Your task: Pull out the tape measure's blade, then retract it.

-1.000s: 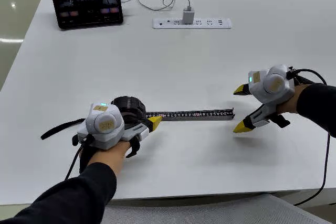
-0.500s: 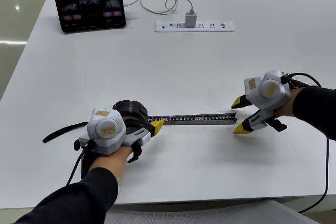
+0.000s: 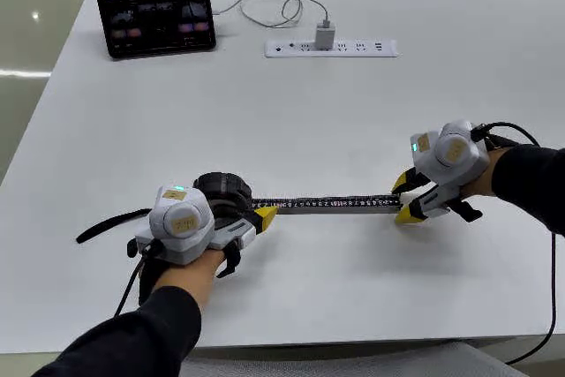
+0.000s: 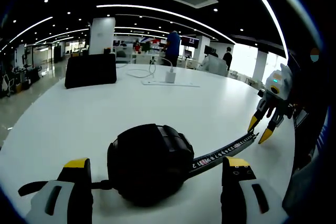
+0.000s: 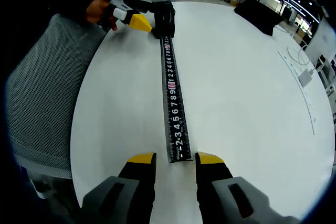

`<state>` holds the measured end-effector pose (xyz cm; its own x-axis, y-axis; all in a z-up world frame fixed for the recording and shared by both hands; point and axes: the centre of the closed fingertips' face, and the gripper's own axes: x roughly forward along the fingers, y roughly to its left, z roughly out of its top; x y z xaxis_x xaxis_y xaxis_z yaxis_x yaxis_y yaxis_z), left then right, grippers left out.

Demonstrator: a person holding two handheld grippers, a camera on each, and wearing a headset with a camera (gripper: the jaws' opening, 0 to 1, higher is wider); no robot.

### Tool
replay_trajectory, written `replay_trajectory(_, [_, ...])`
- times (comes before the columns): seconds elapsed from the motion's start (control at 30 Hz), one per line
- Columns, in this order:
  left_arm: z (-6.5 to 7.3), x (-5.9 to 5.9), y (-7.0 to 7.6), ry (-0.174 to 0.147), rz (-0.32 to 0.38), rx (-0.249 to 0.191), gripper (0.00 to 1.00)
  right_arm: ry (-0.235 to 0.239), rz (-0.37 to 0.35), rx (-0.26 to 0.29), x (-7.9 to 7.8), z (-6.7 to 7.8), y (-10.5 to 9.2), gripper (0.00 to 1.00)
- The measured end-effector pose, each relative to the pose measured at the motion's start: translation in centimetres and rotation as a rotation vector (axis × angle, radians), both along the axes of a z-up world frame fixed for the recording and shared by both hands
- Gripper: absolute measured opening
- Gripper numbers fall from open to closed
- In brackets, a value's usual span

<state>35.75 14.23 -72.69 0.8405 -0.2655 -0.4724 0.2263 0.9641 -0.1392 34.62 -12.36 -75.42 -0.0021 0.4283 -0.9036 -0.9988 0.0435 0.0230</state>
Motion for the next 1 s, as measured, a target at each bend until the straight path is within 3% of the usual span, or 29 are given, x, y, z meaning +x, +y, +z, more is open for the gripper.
replay_trajectory(0.27, [0.0,0.1,0.0,-0.002,0.003,-0.005,1.0,-0.017,-0.009,-0.009,0.7,-0.2,-0.3,0.12])
replay_trajectory(0.47, [0.0,0.2,0.2,0.001,0.02,-0.02,1.0,-0.001,-0.031,-0.02,0.7,-0.2,-0.3,0.12])
replay_trajectory(0.6, [0.0,0.3,0.0,0.001,0.024,-0.028,1.0,-0.006,-0.058,-0.069,0.8,-0.3,-0.3,0.11])
replay_trajectory(0.77, [0.2,0.5,-0.3,-0.01,0.025,-0.037,1.0,-0.011,-0.024,-0.111,0.8,-0.4,-0.3,0.11])
replay_trajectory(1.0, [0.5,1.1,0.0,-0.015,0.044,-0.037,0.98,-0.006,-0.056,-0.117,0.9,-0.4,-0.3,0.11])
